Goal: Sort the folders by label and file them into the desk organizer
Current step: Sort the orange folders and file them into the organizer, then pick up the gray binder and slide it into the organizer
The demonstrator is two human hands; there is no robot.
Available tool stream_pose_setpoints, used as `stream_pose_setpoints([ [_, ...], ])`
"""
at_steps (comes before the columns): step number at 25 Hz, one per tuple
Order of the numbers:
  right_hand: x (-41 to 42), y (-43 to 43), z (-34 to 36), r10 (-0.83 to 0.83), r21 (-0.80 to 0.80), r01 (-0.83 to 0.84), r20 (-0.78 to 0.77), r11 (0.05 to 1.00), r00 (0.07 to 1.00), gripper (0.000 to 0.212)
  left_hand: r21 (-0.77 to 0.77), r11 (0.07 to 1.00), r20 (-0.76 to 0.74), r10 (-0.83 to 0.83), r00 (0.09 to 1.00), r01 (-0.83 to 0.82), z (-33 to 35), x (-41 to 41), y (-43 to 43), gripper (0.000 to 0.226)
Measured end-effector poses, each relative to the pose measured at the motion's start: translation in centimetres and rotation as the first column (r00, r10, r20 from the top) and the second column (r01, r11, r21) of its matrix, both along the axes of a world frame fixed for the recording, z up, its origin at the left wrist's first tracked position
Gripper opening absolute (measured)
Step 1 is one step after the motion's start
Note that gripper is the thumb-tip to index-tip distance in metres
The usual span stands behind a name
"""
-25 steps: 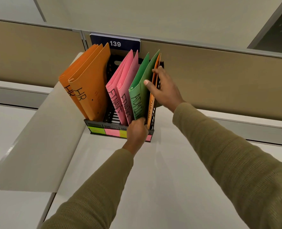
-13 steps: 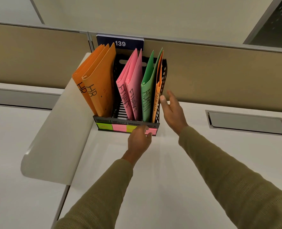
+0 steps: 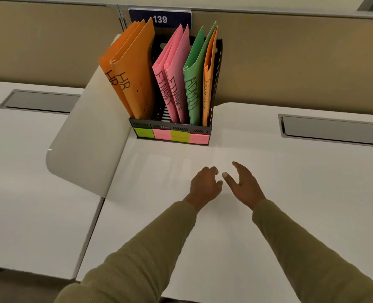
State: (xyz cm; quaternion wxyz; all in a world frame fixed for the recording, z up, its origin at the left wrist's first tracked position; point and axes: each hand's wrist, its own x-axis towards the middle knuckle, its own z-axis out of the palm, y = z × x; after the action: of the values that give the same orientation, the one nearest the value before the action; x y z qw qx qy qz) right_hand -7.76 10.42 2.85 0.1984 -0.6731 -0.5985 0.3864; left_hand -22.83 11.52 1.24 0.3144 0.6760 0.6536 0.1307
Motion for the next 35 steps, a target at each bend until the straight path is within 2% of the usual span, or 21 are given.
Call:
stream_pose_setpoints([
  [8, 15.1, -5.8, -2.2, 0.089, -0.066, -0.082, 0.109, 0.994, 0.990, 0.074, -0.061, 0.995, -0.092, -0.081, 0.992, 0.076, -1.0, 14.3, -4.0, 0.044],
  [11, 22.4, -7.4, -2.9, 0.071, -0.082, -0.058, 0.173, 0.995, 0.982, 0.077, -0.085, 0.987, -0.101, -0.148, 0.984, 0.140, -1.4, 21.3, -4.7, 0.045],
  [17, 36.8, -9.2, -4.0, -0.086, -0.142, 0.135, 0.304, 0.981, 0.949, 0.080, -0.177, 0.943, -0.102, -0.304, 0.947, 0.283, -2.3, 33.0, -4.9, 0.054],
  [22, 46.3, -9.6, -4.2, -0.294, -0.059, 0.363, 0.475, 0.930, 0.829, 0.074, -0.235, 0.887, -0.100, -0.428, 0.898, 0.397, -3.2, 38.2, -4.4, 0.058],
  [25, 49.8, -9.3, -4.2, -0.373, -0.075, 0.486, 0.545, 0.871, 0.751, 0.079, -0.256, 0.871, -0.110, -0.457, 0.882, 0.419, -3.6, 39.1, -4.0, 0.059],
  [28, 52.1, -9.1, -4.7, -0.365, -0.207, 0.557, 0.568, 0.804, 0.738, 0.092, -0.272, 0.871, -0.122, -0.453, 0.883, 0.409, -4.0, 38.8, -3.7, 0.058],
  [31, 52.3, -8.9, -5.0, -0.264, -0.328, 0.518, 0.580, 0.790, 0.771, 0.100, -0.286, 0.874, -0.119, -0.440, 0.890, 0.393, -4.2, 38.2, -3.6, 0.057],
  [35, 49.3, -8.5, -4.6, -0.158, -0.338, 0.426, 0.599, 0.839, 0.785, 0.098, -0.306, 0.886, -0.082, -0.390, 0.917, 0.350, -4.3, 38.3, -3.9, 0.056],
])
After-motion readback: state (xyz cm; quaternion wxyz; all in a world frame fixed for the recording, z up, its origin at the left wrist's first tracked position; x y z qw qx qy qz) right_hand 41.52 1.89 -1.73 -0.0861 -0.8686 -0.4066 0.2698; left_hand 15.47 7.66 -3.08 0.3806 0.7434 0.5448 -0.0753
